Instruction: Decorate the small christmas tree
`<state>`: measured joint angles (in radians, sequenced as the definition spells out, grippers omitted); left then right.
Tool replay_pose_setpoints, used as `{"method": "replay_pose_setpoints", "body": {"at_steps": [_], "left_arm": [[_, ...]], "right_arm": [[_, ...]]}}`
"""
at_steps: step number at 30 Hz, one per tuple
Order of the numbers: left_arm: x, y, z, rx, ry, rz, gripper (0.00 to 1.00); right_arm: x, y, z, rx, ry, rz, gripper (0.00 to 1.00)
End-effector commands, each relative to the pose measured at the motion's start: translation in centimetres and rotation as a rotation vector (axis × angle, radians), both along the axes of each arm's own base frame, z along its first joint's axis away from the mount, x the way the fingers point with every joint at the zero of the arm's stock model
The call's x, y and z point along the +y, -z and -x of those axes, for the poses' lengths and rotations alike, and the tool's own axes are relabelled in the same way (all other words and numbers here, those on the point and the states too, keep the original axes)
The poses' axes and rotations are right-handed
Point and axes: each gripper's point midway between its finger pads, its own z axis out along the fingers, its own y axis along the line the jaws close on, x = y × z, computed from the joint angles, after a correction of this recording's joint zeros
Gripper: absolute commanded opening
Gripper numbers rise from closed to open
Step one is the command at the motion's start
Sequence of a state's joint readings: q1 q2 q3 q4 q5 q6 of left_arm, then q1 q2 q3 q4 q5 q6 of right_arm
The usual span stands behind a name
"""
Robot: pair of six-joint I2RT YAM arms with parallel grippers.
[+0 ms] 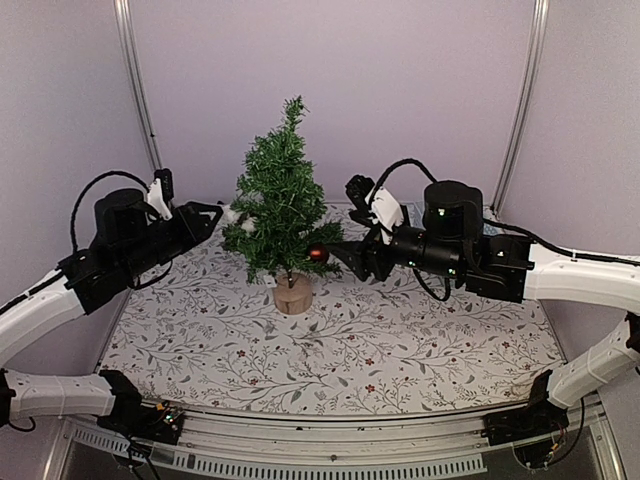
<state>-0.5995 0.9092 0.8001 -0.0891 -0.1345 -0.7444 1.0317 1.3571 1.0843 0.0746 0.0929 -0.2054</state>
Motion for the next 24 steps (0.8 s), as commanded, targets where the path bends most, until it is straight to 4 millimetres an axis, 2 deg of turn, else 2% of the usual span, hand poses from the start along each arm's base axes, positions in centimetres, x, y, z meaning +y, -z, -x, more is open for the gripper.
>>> {"method": "replay_pose_setpoints", "body": {"at_steps": [1, 6, 11, 13, 15, 18, 20, 21, 24], "left_arm": [[-1.3, 0.7, -1.3, 0.011, 0.031, 0.014, 0.44], [-2.7, 2.5, -2.3, 0.066, 0.066, -0.006, 0.38], [-3.7, 1.8, -2.9, 0.025, 0.104, 0.001, 0.36], [-3.7, 1.3, -2.9, 0.002, 0.112, -0.009, 0.41], [-3.9, 0.8, -2.7, -0.018, 0.142, -0.02, 0.55], [-3.1, 0.4, -2.4, -0.027, 0.136, -0.036, 0.68], [-2.2, 0.2, -2.3, -0.026, 0.117, -0.04, 0.72], [-1.6, 0.8, -2.1, -0.001, 0.101, -0.053, 0.73], [0.0, 0.9, -1.6, 0.003, 0.064, -0.048, 0.74]], "right_arm": [[-0.1, 0.2, -0.2, 0.003, 0.005, -0.004, 0.76], [-0.7, 0.3, -0.5, 0.013, 0.021, -0.013, 0.76], [-1.1, 0.1, -0.6, 0.017, 0.025, -0.027, 0.76], [-1.1, 0.2, -0.6, 0.023, 0.024, -0.028, 0.76], [-1.2, 0.2, -0.6, 0.024, 0.023, -0.031, 0.76], [-1.3, 0.2, -0.7, 0.028, 0.023, -0.036, 0.76], [-1.4, 0.2, -0.8, 0.033, 0.023, -0.04, 0.76], [-1.5, 0.2, -0.9, 0.035, 0.024, -0.044, 0.76], [-2.0, 0.1, -1.2, 0.051, 0.02, -0.065, 0.76]]}}
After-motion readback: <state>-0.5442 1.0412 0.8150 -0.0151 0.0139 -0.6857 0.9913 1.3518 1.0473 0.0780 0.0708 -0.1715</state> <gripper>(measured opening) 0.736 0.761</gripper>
